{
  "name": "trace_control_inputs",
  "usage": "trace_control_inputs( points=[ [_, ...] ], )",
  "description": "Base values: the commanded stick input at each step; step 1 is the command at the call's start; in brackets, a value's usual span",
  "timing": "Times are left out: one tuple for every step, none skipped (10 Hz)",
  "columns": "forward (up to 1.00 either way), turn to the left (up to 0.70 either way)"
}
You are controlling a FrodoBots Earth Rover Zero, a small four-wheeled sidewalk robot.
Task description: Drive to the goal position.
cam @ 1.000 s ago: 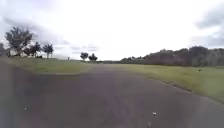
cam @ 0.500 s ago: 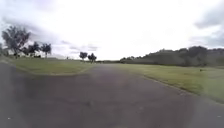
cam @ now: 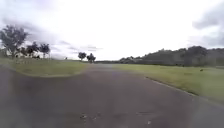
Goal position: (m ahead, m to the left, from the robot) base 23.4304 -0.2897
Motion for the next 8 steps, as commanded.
trace_control_inputs(
  points=[
    [0.70,0.02],
    [0.70,0.02],
    [0.70,0.02],
    [0.70,0.02],
    [0.70,0.02],
    [0.70,0.02],
    [0.70,0.02],
    [0.70,0.02]
  ],
)
